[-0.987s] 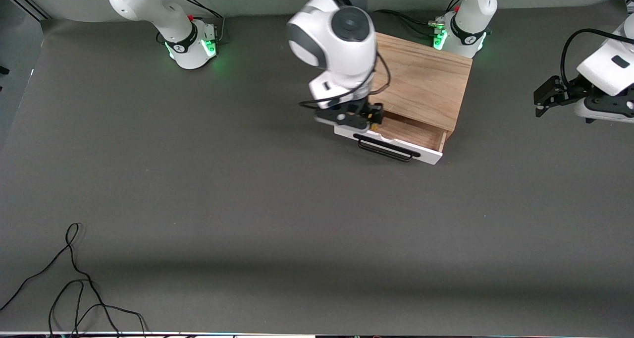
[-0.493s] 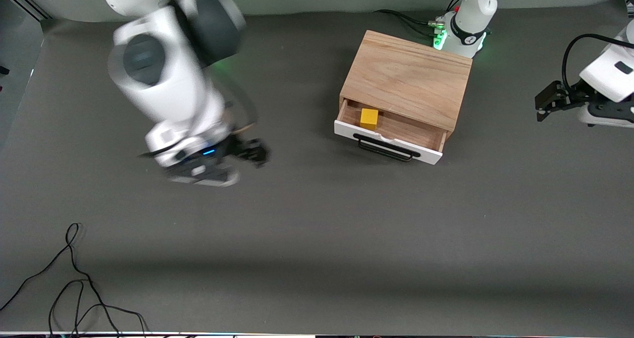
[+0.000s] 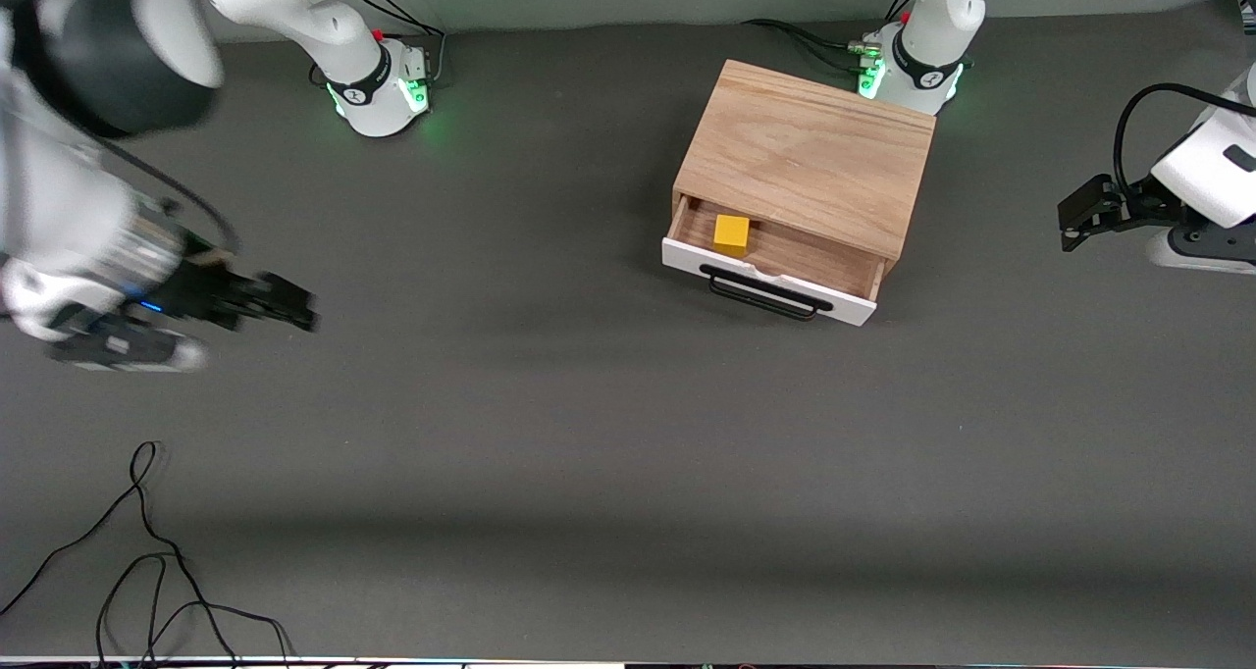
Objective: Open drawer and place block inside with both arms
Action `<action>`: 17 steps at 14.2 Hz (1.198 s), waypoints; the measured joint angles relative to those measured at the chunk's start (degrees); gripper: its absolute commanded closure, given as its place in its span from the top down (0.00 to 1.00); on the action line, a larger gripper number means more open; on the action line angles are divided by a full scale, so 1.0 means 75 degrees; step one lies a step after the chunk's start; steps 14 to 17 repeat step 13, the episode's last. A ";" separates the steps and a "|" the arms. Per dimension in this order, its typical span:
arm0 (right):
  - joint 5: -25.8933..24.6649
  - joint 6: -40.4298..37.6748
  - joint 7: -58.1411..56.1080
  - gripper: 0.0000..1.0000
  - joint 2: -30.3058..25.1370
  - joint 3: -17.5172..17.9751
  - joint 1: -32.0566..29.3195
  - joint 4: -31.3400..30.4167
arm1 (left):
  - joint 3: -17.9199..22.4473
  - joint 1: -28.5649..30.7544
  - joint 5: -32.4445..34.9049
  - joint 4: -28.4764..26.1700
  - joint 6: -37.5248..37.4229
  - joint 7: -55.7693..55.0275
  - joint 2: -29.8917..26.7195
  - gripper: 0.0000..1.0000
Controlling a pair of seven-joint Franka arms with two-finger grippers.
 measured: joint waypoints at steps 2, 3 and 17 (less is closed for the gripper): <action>-0.0376 0.0019 -0.0196 1.00 -0.0486 -0.0118 0.0001 -0.0407 | 0.0013 0.0009 -0.0181 -0.0001 -0.0012 -0.0022 0.0000 1.00; -0.0489 0.0040 -0.0323 1.00 -0.0596 -0.0105 -0.0019 -0.0502 | 0.0033 0.0018 -0.0262 -0.0001 -0.0012 -0.0025 0.0000 1.00; -0.0852 0.0122 -0.1499 1.00 -0.0638 0.2063 -0.2504 -0.0585 | 0.0074 0.0030 -0.0356 -0.0001 -0.0030 -0.0077 0.0000 1.00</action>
